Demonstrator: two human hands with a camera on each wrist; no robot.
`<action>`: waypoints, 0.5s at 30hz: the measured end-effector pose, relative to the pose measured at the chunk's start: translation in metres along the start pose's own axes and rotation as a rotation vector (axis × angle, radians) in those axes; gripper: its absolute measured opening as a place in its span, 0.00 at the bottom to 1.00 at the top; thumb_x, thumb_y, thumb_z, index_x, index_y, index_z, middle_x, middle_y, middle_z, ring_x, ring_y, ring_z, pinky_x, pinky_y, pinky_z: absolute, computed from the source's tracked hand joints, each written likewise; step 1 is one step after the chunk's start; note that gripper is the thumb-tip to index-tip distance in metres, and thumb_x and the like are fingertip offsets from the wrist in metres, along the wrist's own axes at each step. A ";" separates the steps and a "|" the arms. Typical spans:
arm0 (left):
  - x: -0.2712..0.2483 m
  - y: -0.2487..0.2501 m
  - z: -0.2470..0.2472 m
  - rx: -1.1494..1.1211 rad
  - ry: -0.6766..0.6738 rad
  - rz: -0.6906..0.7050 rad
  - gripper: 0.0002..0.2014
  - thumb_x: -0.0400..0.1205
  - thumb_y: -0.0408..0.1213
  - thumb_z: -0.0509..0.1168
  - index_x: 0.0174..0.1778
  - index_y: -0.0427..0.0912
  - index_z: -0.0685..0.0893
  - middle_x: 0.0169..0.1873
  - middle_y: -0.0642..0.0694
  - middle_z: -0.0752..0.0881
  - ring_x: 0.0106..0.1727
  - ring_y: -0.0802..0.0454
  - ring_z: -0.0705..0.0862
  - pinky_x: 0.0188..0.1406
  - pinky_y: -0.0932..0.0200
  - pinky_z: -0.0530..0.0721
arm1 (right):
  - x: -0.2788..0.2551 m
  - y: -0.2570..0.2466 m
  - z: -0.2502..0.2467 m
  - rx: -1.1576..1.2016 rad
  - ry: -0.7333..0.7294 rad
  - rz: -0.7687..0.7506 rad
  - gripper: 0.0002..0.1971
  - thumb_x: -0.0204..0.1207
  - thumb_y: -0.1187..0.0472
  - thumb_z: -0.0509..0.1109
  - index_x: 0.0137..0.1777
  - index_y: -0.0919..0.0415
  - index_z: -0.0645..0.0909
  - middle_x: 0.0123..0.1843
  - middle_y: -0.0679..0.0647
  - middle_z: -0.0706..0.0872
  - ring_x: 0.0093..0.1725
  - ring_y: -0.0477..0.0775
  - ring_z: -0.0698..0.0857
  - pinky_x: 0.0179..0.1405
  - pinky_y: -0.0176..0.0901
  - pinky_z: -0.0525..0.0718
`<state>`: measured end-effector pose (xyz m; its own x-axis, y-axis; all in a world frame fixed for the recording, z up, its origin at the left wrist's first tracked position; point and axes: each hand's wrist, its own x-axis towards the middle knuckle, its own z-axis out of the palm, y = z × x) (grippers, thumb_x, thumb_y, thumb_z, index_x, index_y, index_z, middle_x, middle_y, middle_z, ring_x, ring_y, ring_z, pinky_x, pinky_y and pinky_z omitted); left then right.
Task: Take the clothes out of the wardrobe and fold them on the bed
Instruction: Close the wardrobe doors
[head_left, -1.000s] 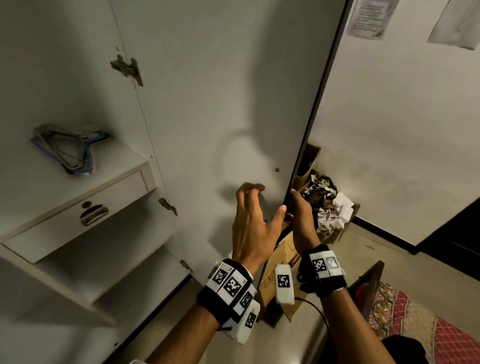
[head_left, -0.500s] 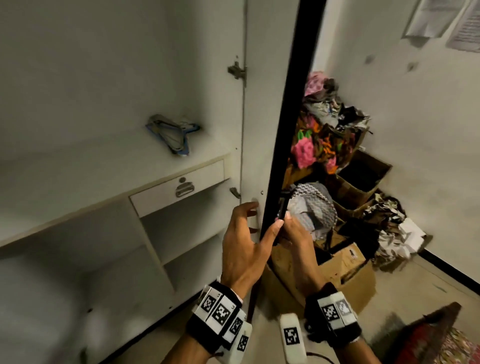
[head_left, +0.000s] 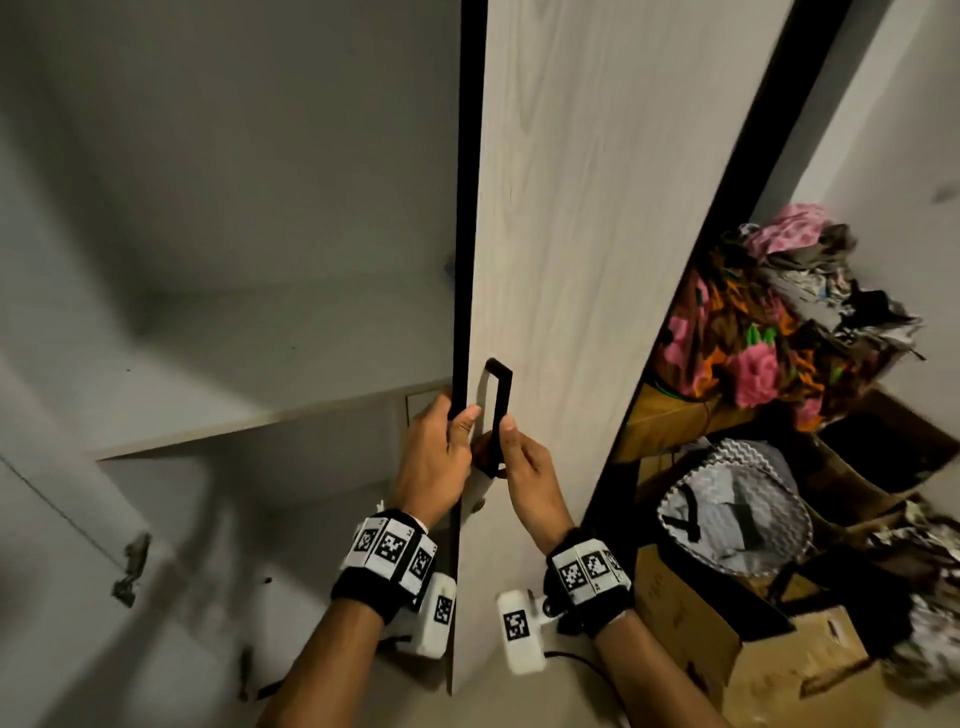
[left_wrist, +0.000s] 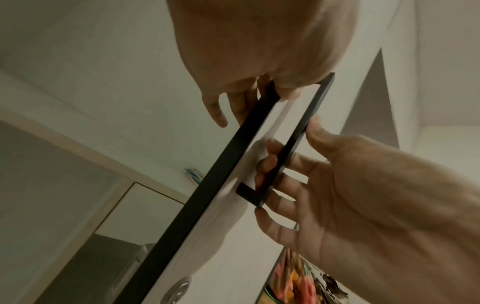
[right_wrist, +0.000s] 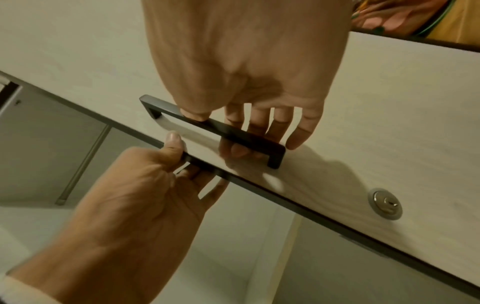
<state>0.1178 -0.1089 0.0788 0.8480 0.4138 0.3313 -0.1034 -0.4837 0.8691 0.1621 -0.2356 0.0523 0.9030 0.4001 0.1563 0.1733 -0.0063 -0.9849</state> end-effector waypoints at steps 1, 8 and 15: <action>0.011 -0.006 -0.005 -0.008 0.003 -0.002 0.07 0.91 0.45 0.59 0.52 0.48 0.80 0.45 0.55 0.87 0.47 0.67 0.84 0.44 0.72 0.77 | 0.012 0.005 0.008 -0.011 -0.010 -0.005 0.32 0.90 0.38 0.54 0.47 0.64 0.89 0.46 0.62 0.92 0.47 0.59 0.89 0.50 0.52 0.85; 0.074 -0.039 -0.026 -0.029 0.083 -0.013 0.04 0.91 0.36 0.59 0.53 0.47 0.78 0.42 0.60 0.82 0.44 0.74 0.82 0.44 0.79 0.76 | 0.078 0.018 0.049 -0.002 -0.058 -0.076 0.29 0.90 0.39 0.56 0.40 0.60 0.85 0.36 0.52 0.85 0.38 0.48 0.81 0.42 0.42 0.78; 0.132 -0.071 -0.030 0.005 0.156 -0.054 0.12 0.90 0.40 0.56 0.63 0.41 0.81 0.52 0.43 0.88 0.54 0.53 0.88 0.50 0.62 0.86 | 0.134 0.023 0.071 0.008 -0.114 -0.108 0.28 0.90 0.43 0.57 0.38 0.63 0.82 0.33 0.56 0.82 0.34 0.49 0.79 0.32 0.36 0.78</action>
<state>0.2213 0.0027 0.0720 0.7613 0.5537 0.3375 -0.0570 -0.4614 0.8854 0.2588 -0.1169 0.0451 0.8287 0.4997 0.2522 0.2633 0.0496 -0.9634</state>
